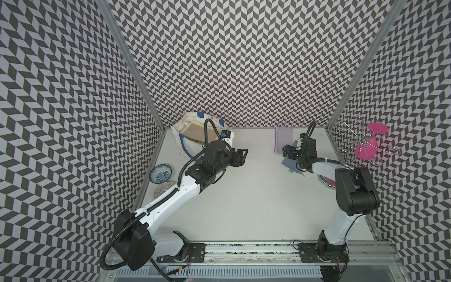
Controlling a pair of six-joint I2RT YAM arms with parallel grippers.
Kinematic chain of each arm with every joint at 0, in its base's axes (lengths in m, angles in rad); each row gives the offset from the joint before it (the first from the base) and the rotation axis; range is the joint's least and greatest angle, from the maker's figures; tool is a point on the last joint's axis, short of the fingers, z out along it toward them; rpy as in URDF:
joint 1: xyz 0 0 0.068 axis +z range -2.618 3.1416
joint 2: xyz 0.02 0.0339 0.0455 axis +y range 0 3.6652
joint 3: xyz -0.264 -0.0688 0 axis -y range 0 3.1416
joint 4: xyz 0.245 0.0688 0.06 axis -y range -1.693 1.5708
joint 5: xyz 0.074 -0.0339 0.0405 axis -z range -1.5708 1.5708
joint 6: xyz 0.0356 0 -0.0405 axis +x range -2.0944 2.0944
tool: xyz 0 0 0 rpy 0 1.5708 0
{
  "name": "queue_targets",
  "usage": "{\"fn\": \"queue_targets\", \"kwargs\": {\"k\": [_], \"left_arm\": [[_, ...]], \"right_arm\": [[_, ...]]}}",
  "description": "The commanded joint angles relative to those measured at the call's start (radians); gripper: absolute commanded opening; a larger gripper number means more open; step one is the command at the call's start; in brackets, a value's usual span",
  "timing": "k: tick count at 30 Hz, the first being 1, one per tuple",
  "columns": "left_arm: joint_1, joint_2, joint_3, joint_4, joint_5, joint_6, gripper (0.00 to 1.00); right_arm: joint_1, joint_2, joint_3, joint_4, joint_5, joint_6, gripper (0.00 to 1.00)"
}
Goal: Put the pencil pouch into the canvas bag
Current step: Move the pencil pouches to the center of the board.
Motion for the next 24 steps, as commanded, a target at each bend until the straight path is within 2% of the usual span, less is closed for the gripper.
{"fn": "queue_targets", "kwargs": {"k": [1,7,11,18,24], "left_arm": [[0.037,-0.021,-0.035,0.081,0.103,-0.051,0.69],[0.11,-0.043,-0.09,0.144,0.191,-0.111,0.66],[0.142,-0.067,-0.108,0.18,0.218,-0.129,0.65],[0.156,-0.057,-0.157,0.258,0.284,-0.169,0.65],[0.168,-0.097,-0.161,0.268,0.276,-0.171,0.65]], "right_arm": [[-0.007,0.057,0.086,-0.039,0.032,-0.023,0.97],[-0.011,0.195,0.253,-0.152,0.032,-0.046,0.84],[-0.013,0.211,0.265,-0.174,-0.005,-0.047,0.73],[-0.042,0.238,0.285,-0.217,-0.154,-0.024,0.52],[-0.04,0.235,0.222,-0.215,-0.216,-0.014,0.51]]}}
